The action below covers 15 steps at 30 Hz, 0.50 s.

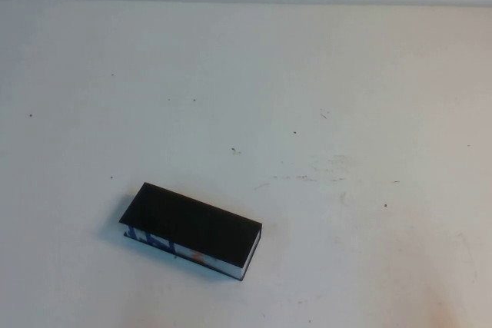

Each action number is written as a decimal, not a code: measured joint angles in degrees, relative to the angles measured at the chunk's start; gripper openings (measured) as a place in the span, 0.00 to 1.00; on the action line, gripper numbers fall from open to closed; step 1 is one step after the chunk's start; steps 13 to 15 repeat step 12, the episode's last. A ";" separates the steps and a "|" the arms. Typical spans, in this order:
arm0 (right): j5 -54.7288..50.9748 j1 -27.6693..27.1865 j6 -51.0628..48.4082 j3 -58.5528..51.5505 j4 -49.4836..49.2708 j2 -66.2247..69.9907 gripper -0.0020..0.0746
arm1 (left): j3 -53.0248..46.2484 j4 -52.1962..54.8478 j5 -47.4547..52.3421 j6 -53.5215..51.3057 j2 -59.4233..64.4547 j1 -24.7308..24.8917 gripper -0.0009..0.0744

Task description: Return glasses to glasses case

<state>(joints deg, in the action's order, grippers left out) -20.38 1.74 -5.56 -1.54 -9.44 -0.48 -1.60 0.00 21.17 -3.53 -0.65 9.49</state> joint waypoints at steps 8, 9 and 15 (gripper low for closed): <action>0.00 0.00 0.00 0.00 0.00 0.00 0.01 | 0.00 2.66 0.91 3.84 0.00 0.00 0.01; 0.00 0.00 0.00 0.00 0.00 0.00 0.01 | 0.00 2.76 0.91 3.84 0.00 0.00 0.01; 0.00 0.00 0.00 0.00 0.00 0.00 0.01 | 0.00 2.76 0.91 3.84 0.00 0.00 0.01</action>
